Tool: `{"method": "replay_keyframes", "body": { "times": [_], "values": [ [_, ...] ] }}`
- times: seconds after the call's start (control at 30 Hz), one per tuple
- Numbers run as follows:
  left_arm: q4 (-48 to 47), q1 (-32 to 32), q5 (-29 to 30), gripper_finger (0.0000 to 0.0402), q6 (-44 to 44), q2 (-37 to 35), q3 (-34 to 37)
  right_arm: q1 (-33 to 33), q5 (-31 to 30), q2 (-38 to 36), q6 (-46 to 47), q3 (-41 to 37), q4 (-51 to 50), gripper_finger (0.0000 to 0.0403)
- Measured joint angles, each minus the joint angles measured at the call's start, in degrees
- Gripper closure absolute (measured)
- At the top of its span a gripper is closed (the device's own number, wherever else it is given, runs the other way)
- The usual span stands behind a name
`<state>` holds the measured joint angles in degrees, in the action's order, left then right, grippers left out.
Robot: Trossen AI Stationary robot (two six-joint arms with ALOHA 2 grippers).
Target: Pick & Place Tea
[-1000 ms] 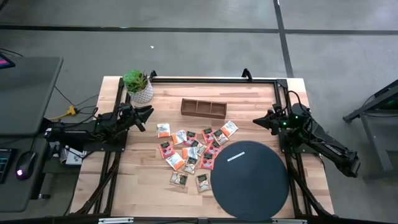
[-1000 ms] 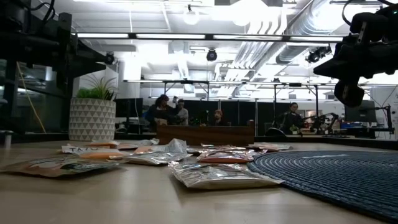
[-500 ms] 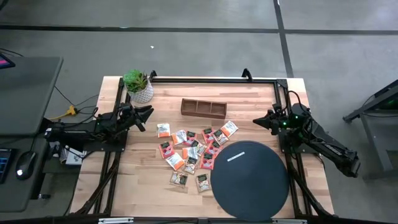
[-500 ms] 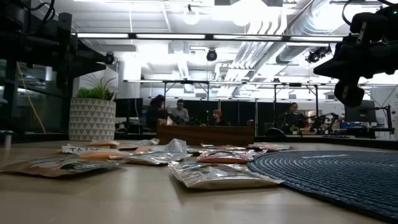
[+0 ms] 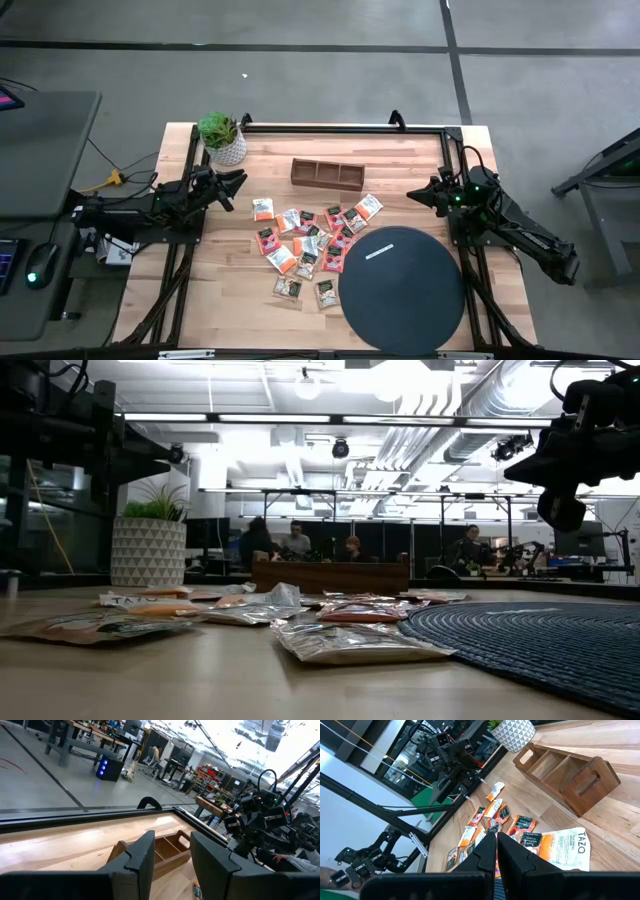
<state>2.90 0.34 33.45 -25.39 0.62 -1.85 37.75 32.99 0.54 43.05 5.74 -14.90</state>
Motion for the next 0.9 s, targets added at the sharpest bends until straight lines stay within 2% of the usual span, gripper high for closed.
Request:
{"method": "replay_keyframes", "body": {
  "times": [0.63,0.9],
  "values": [
    [0.1,0.02,-0.43,0.0278,0.0,-0.01,0.0,0.0,-0.09,-0.01,0.01,-0.01,-0.01,0.0391],
    [0.0,0.0,-0.77,0.0278,0.0,-0.02,0.0,-0.01,-3.44,-0.02,-1.97,0.0,-0.1,0.0391]
  ]
}}
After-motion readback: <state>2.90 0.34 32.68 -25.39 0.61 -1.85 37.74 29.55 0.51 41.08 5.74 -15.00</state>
